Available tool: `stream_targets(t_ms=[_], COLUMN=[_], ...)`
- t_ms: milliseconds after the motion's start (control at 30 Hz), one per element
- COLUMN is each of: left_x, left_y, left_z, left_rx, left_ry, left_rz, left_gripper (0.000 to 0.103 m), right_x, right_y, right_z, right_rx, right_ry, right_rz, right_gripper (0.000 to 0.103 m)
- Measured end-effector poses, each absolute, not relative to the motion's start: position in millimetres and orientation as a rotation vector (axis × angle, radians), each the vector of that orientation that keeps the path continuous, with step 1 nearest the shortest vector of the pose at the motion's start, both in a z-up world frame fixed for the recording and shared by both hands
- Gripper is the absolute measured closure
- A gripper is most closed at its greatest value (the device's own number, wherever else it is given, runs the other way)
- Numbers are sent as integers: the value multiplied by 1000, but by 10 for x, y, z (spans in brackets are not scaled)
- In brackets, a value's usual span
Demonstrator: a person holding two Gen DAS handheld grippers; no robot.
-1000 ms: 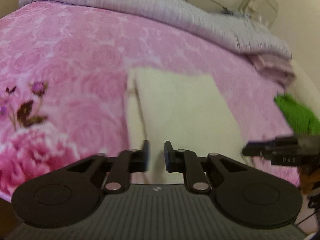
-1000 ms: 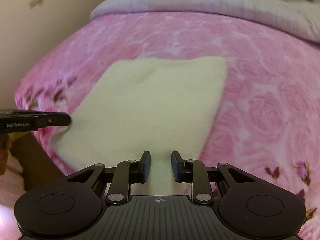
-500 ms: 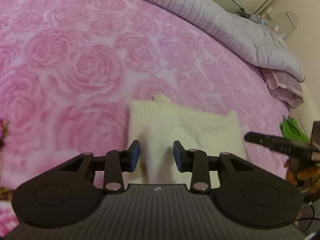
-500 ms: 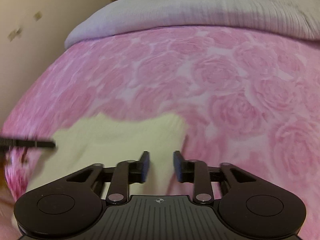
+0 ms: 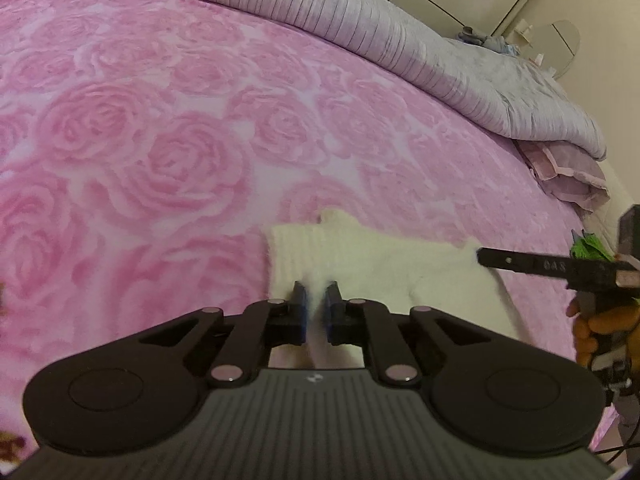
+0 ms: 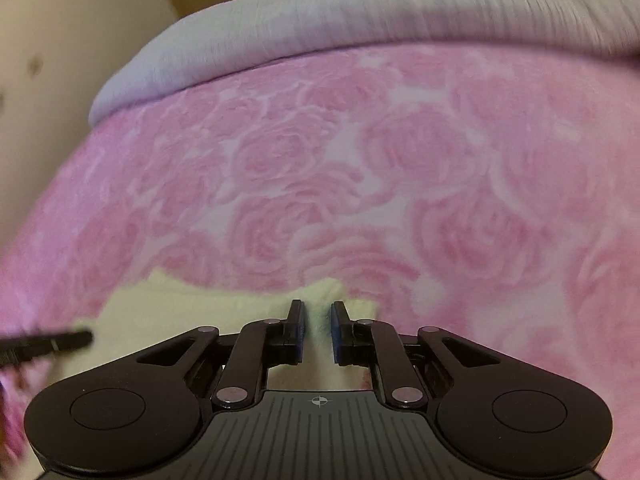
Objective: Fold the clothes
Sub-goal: 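Pinch the sweater edge with the left gripper while the right gripper hovers open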
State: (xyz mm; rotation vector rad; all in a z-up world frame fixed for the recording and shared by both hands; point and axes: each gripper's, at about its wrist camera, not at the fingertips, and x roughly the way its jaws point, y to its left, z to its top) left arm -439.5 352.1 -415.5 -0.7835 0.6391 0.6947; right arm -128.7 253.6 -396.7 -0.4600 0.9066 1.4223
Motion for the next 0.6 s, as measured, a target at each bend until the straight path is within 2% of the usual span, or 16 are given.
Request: stream_targets(t_ms=[167, 400, 467, 600], left_x=[-4330, -4093, -4195, -4048], left_y=[3394, 3325, 3392, 3338], left_z=[-3811, -3791, -3849, -3859], left_rx=[-702, -554, -547, -627], left_ry=[633, 727, 757, 728], left_rz=[711, 811, 922, 774], left_gripper=[95, 94, 95, 96], right_x=[-1646, -1762, -1714, -1609], right_y=[2310, 2410, 2338, 2248], right_z=[-3735, -3935, -3901, -3829], right_rx=[-570, -559, -540, -535], right_ry=[740, 815, 802, 770], right_rz=[1570, 1609, 1609, 1586], right_gripper=[86, 86, 86, 86])
